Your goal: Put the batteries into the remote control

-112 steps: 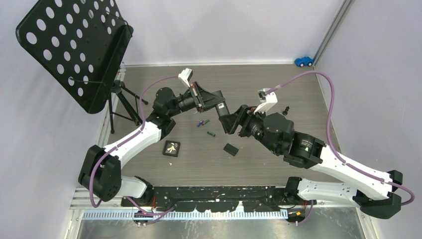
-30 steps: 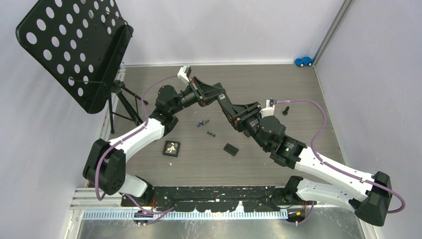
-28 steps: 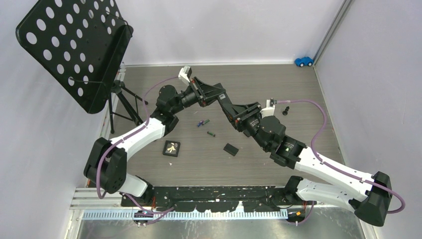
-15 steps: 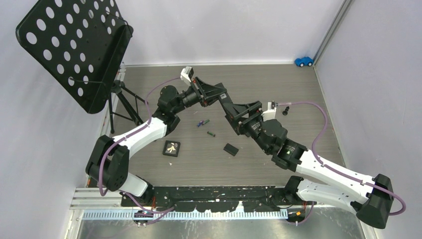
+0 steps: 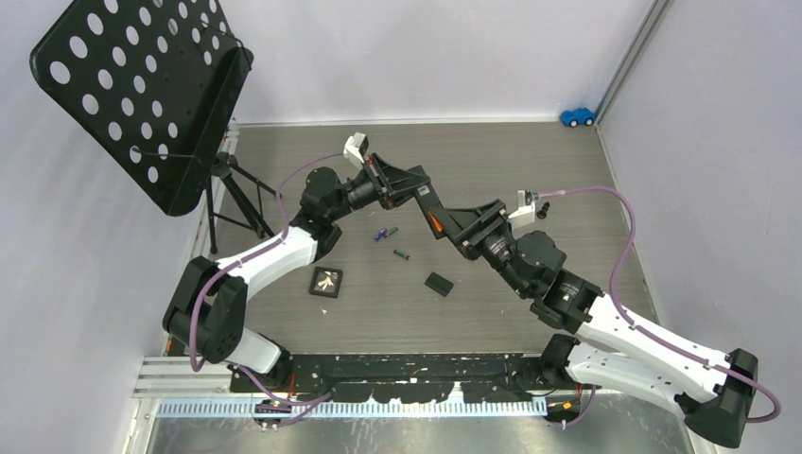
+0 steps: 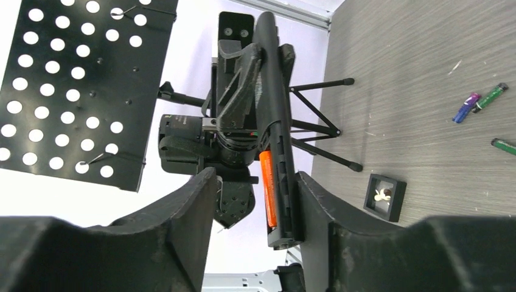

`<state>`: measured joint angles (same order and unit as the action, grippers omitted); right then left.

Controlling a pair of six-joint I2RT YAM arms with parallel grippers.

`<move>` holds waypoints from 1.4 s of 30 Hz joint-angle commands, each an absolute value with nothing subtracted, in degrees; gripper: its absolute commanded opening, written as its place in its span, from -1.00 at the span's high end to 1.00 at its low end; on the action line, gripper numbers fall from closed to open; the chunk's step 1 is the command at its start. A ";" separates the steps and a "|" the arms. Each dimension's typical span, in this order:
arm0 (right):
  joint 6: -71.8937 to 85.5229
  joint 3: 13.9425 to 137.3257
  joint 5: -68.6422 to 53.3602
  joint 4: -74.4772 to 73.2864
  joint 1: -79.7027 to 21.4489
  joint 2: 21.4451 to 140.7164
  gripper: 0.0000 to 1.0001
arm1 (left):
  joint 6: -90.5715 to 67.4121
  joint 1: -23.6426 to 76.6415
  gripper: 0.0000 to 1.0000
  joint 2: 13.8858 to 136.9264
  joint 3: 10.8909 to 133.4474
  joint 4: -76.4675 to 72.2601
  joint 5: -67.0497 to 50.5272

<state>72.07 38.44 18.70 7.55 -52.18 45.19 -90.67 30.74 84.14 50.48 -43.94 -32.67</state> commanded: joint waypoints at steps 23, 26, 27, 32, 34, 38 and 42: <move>61.99 39.24 13.93 2.10 -50.32 43.09 -0.48 | -69.99 28.78 1.00 75.26 49.11 -28.96 -34.28; 58.23 41.48 15.10 -5.68 -50.27 43.50 -0.46 | -61.10 27.69 1.00 72.52 48.20 -19.38 -33.19; 57.47 42.74 16.31 -8.98 -50.27 44.40 -0.41 | -57.72 27.53 1.00 71.49 48.09 -14.97 -31.65; 50.42 50.51 18.98 -23.14 -49.94 54.57 -0.22 | -44.01 27.43 1.00 66.66 48.47 7.39 -18.69; 46.93 54.16 18.66 -27.00 -49.48 60.91 -0.18 | -40.77 27.42 1.00 65.14 48.43 12.79 -13.98; 35.45 59.72 14.34 -28.33 -48.34 73.92 -0.16 | -37.92 27.43 1.00 62.26 46.85 16.68 -8.28; 24.32 65.57 6.56 -28.07 -45.90 87.22 -0.18 | -35.79 27.42 1.00 61.07 45.72 16.79 -8.50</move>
